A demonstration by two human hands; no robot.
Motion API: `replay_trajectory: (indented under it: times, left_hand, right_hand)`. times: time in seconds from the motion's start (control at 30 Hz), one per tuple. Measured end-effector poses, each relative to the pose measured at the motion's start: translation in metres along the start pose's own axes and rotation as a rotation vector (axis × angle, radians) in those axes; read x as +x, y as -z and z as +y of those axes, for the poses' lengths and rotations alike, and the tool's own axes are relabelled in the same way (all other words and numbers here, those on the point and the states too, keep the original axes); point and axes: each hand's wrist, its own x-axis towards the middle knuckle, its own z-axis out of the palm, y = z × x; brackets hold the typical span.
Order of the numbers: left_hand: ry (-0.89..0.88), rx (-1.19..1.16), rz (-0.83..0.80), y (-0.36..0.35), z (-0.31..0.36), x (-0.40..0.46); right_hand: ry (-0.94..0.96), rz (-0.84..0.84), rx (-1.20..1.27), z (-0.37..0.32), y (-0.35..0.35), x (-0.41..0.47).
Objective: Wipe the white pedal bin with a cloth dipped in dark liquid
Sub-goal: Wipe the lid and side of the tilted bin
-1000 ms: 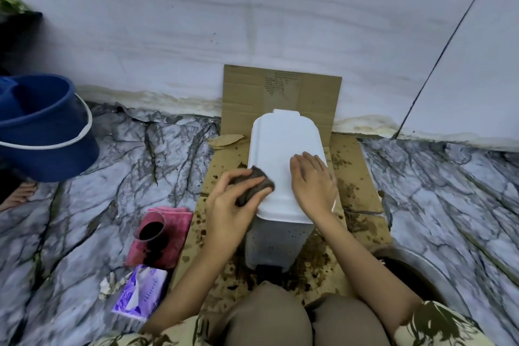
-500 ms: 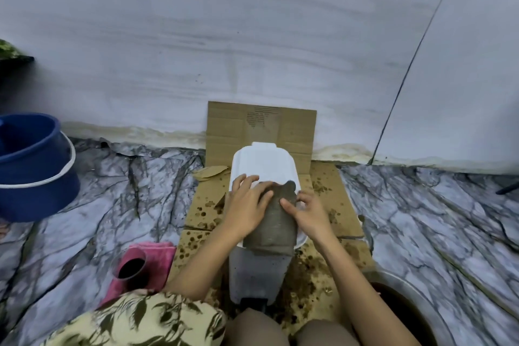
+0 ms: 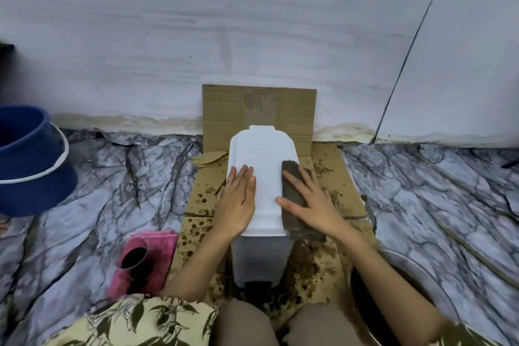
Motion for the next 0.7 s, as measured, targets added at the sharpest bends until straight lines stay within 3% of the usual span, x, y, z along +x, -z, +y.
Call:
replay_trajectory:
  times: [0.07,0.2,0.27,0.37,0.5,0.57,0.7]
  left_hand:
    - [0.003,0.032,0.031,-0.002,0.000,0.001]
    - [-0.001,-0.031,0.053,0.001,-0.006,-0.001]
    - [-0.004,-0.078,0.034,0.003,-0.007,-0.001]
    - [0.002,-0.059,0.002,0.002,-0.003,-0.001]
    - [0.007,0.021,-0.040,0.006,-0.002,0.002]
    - [0.003,0.051,-0.089,0.012,-0.009,0.003]
    - [0.039,0.075,-0.045,0.027,-0.027,-0.002]
  right_hand:
    - [-0.037,0.012,0.113,-0.004,-0.005,-0.001]
    - [0.143,0.141,-0.326,-0.027,-0.038,-0.008]
    - [0.271,0.112,-0.376,-0.017,-0.035,-0.012]
    - [0.266,0.003,0.009,0.009,-0.017,-0.014]
    - [-0.055,0.061,0.740,0.009,-0.016,-0.016]
    - [-0.137,0.062,0.806,0.006,-0.028,-0.020]
    - [0.158,0.100,0.510,0.000,-0.064,-0.041]
